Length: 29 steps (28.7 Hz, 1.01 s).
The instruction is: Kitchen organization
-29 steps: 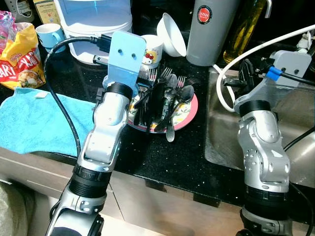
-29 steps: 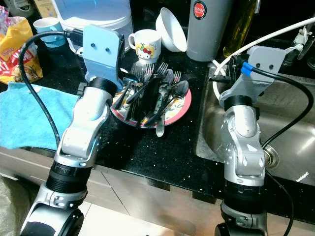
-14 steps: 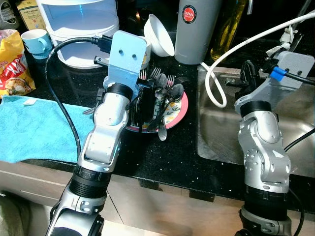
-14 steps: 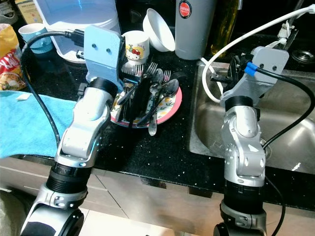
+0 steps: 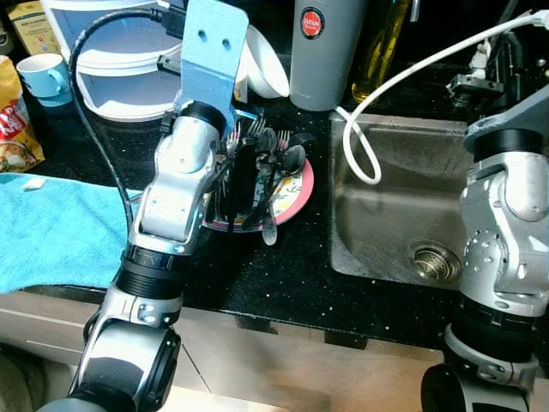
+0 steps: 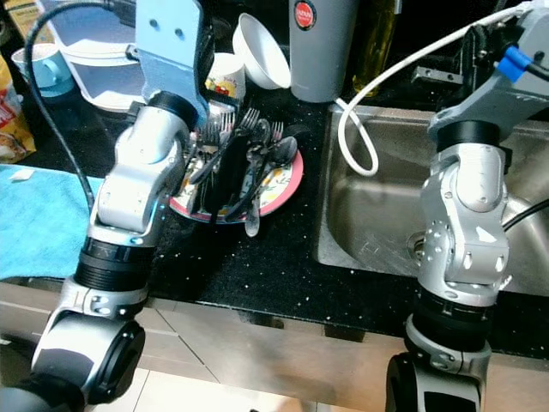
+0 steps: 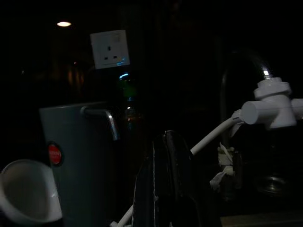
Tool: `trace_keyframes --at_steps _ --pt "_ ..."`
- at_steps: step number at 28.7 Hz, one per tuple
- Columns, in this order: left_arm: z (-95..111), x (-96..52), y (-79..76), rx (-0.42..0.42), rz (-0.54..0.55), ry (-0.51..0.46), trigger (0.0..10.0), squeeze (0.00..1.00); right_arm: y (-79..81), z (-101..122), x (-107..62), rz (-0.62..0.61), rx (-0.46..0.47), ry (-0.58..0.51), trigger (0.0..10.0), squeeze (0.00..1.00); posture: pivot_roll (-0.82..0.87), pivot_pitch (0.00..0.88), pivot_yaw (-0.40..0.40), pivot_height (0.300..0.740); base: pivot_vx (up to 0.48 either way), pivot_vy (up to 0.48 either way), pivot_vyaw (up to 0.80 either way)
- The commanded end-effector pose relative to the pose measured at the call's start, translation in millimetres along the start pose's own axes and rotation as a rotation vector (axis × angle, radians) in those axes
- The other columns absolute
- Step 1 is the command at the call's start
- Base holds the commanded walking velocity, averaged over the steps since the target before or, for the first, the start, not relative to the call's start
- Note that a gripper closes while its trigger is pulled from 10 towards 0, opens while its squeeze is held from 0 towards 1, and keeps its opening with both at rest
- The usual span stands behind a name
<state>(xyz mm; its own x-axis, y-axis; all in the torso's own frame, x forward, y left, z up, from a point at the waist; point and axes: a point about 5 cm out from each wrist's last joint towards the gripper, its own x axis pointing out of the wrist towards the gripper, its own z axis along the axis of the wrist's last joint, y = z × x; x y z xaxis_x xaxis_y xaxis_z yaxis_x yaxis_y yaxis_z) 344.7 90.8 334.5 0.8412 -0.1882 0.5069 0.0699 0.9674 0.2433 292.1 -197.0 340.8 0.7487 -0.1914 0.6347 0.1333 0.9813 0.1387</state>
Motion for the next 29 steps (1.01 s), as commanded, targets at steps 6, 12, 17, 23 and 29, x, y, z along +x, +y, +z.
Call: trace_keyframes --at_steps 6,12,17,23,29 --pt "-3.7 -1.2 -3.2 -0.017 -0.003 0.006 10.0 0.0 3.3 -8.7 -6.3 0.015 0.002 0.05 10.0 0.0 0.03 0.074 0.0 0.74 0.0 -0.432 0.0" --pt "-0.1 -2.5 -2.5 -0.04 0.007 -0.023 10.0 0.0 4.5 -10.3 -6.3 0.019 0.003 0.055 10.0 0.0 0.03 0.068 0.0 0.74 0.0 -0.061 0.0" --pt "-0.7 -4.3 -2.5 -0.041 0.006 -0.024 10.0 0.0 5.0 -11.6 -7.0 0.022 0.005 0.061 10.0 0.0 0.03 0.069 0.0 0.74 0.0 0.0 0.0" --pt "-2.0 -4.8 -3.1 -0.043 0.005 -0.019 10.0 0.0 5.0 -12.2 -7.7 0.023 0.004 0.065 10.0 0.0 0.03 0.073 0.001 0.74 0.0 0.0 0.0" --pt "-3.9 -6.2 -2.7 -0.064 0.01 -0.01 10.0 0.0 5.2 -13.3 -9.0 0.025 0.002 0.073 10.0 0.0 0.03 0.081 -0.003 0.74 0.0 0.0 0.0"
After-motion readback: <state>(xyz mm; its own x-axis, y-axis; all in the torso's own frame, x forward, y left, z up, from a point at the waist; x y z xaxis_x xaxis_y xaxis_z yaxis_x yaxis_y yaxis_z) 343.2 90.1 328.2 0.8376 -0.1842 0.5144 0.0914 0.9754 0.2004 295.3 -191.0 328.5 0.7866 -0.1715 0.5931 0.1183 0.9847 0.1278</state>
